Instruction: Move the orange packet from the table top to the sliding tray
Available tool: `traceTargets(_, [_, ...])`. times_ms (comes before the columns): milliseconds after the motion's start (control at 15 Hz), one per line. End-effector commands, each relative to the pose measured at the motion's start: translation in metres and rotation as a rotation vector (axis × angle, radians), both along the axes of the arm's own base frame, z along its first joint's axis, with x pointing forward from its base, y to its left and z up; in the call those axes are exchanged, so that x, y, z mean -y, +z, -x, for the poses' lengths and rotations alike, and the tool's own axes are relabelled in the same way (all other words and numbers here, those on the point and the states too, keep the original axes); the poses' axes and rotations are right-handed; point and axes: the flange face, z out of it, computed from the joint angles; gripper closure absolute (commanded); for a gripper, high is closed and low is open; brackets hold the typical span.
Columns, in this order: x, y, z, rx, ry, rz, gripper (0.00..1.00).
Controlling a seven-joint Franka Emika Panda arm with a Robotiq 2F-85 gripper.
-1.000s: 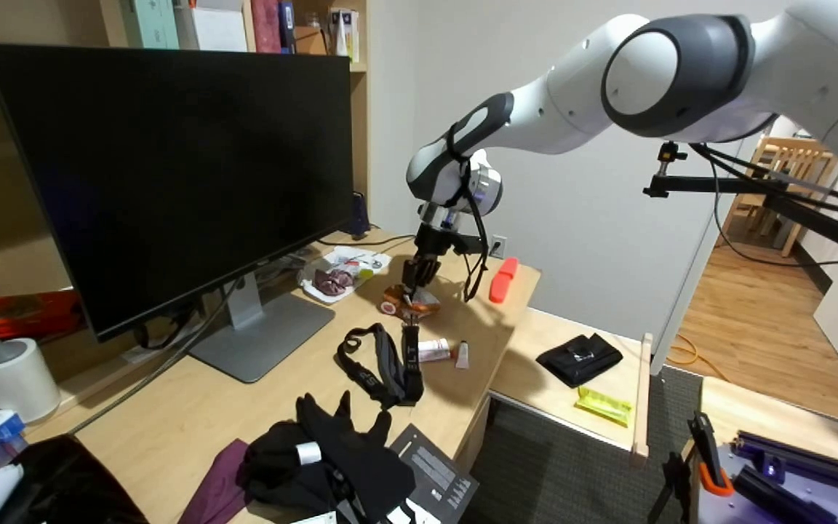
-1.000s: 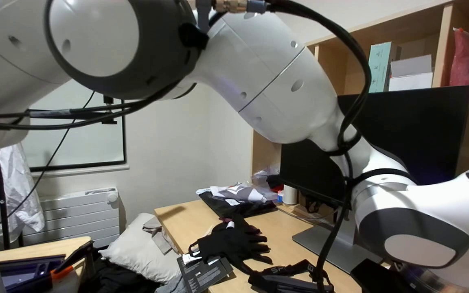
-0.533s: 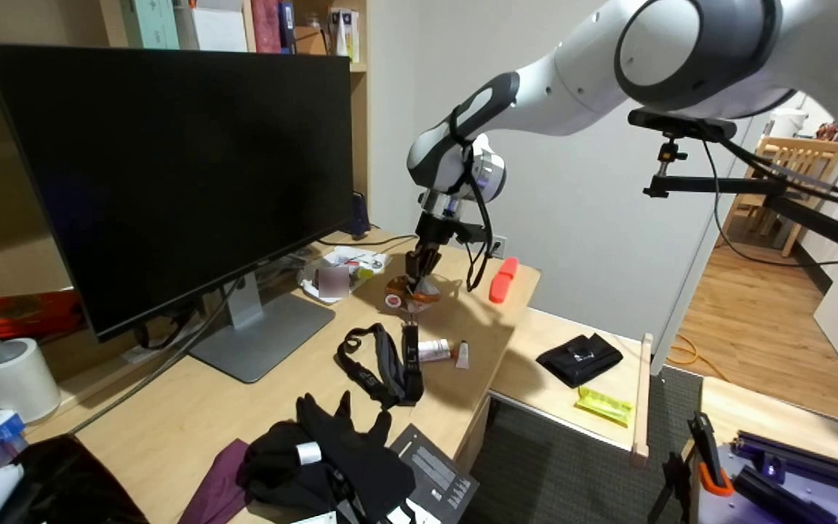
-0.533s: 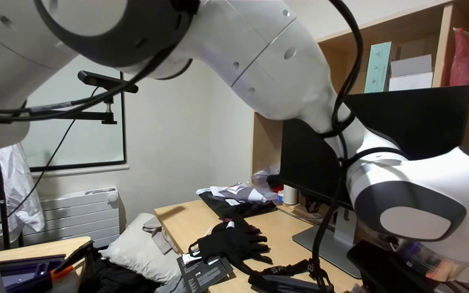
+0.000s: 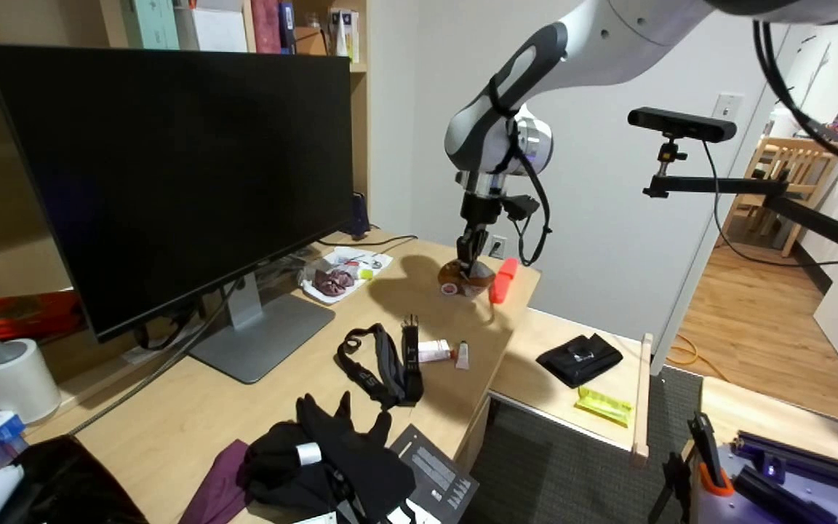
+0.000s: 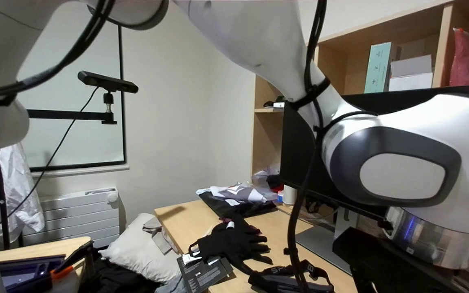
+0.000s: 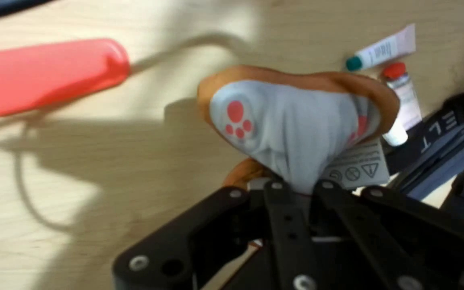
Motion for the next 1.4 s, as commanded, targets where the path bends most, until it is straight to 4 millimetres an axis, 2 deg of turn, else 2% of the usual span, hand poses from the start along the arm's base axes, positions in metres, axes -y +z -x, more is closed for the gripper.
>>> traceTargets(0, [0.009, 0.009, 0.057, -0.02, 0.051, 0.071, 0.9])
traceTargets(67, [0.012, 0.003, 0.029, -0.017, 0.015, 0.039, 0.91])
traceTargets(133, [0.015, 0.002, 0.038, -0.025, 0.009, 0.041, 0.9])
traceTargets(600, [0.01, 0.003, 0.034, 0.011, 0.039, 0.059, 0.9])
traceTargets(800, [0.019, -0.004, 0.049, 0.06, 0.106, 0.112, 0.9])
traceTargets(1333, [0.066, -0.041, 0.112, 0.082, 0.218, 0.196, 0.91])
